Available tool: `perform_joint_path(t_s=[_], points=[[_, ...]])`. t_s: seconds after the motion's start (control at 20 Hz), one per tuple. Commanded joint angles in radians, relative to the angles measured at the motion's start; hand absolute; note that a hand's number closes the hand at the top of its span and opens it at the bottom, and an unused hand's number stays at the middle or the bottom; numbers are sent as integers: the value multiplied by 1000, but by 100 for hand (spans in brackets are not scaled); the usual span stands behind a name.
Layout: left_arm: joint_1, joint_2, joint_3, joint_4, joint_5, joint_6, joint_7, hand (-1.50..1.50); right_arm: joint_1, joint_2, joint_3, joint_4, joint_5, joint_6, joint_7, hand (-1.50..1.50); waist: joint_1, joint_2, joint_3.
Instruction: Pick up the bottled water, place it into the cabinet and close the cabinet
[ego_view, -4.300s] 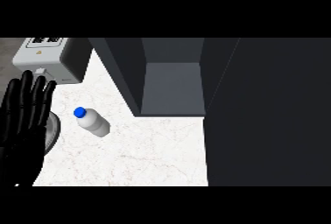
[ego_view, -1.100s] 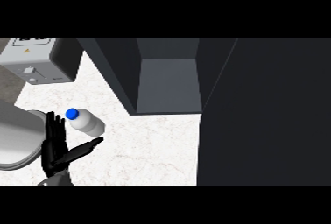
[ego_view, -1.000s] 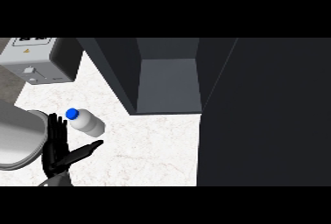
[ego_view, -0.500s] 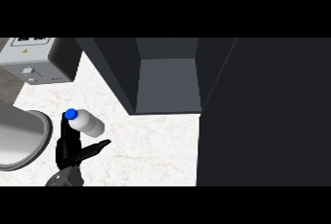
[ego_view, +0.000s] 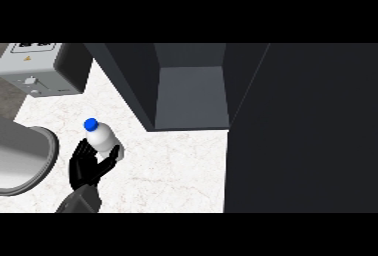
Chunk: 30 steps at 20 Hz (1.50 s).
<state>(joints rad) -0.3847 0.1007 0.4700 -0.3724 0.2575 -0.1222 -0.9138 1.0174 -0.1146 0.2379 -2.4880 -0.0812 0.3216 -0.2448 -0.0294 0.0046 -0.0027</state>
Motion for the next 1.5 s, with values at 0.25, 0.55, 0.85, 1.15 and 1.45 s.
perform_joint_path(t_s=[0.25,0.55,0.85,1.15,1.45], points=[[-13,-49,-73,74,-56,-106,-82,150,14,-2,-16,-73,-31,1,32,-150,7,-3,1],[41,-93,-181,23,-140,-148,-118,150,48,-10,-21,-68,-50,21,3,-150,7,-5,1],[42,-99,-264,-81,-64,-183,3,150,41,22,35,-91,-17,-19,36,-150,24,-11,3],[35,-100,-442,-211,89,-93,142,150,35,-1,24,-72,-41,4,35,-150,22,-15,4],[54,-101,-682,-401,243,85,217,150,-1,10,9,-102,-65,-20,83,-150,20,-11,3]])
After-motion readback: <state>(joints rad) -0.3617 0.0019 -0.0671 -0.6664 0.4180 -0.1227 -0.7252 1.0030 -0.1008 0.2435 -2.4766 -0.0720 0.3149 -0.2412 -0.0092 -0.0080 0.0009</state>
